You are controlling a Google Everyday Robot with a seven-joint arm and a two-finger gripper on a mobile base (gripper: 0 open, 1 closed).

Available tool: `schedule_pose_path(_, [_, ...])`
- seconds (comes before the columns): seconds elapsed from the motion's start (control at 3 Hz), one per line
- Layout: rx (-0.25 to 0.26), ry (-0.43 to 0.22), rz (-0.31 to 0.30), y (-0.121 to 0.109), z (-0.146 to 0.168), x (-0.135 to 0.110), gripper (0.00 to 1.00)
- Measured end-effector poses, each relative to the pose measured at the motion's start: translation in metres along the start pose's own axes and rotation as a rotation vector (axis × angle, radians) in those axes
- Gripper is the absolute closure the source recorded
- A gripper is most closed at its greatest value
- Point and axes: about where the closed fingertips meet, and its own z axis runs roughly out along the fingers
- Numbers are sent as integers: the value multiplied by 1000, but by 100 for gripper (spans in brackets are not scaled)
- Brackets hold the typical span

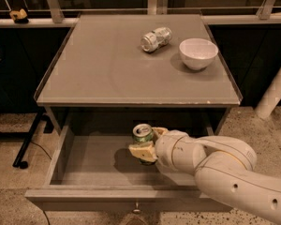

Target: Place green can into top drawer

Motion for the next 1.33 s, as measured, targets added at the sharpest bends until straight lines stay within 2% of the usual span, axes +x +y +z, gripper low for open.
schedule_pose_path(1.0, [-26, 97, 52, -10, 22, 36, 100])
schedule_pose_path(1.33, [-23, 105, 60, -12, 22, 40, 83])
